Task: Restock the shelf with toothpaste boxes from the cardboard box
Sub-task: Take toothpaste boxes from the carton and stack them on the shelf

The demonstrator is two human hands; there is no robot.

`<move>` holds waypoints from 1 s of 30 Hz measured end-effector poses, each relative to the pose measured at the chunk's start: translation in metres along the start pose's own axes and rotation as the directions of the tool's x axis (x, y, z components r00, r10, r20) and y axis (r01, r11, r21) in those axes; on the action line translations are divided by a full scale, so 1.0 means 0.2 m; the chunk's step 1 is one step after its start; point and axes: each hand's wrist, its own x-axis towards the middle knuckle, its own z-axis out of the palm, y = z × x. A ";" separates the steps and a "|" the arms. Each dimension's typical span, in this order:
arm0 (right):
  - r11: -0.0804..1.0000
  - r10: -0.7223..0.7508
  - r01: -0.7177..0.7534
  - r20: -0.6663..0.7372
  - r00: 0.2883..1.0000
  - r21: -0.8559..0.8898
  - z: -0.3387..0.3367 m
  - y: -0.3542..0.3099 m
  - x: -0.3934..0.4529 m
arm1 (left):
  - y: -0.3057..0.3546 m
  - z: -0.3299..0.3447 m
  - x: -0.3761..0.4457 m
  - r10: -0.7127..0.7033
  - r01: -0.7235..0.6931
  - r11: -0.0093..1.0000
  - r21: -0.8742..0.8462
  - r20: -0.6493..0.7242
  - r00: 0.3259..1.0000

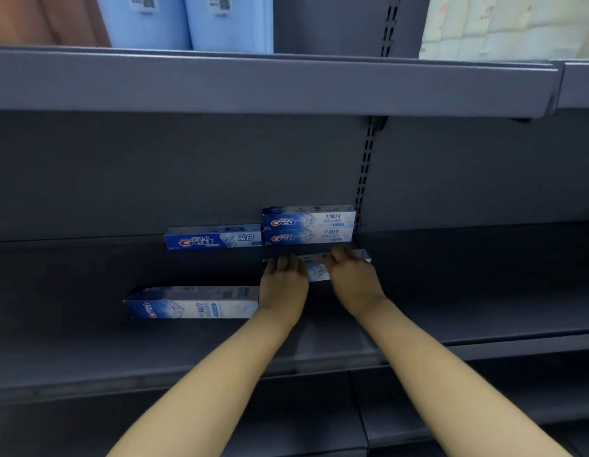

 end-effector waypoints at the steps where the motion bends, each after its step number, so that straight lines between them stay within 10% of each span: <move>1: 1.000 0.005 -0.005 -0.007 1.000 0.014 0.02 0.00 0.01 | 0.00 0.00 0.00 -0.018 0.017 1.000 0.014 0.039 0.999; 30: 0.993 0.089 -0.099 0.154 0.984 0.060 0.11 0.01 0.35 | -0.15 0.08 0.35 0.057 -0.029 0.991 -0.131 0.214 0.975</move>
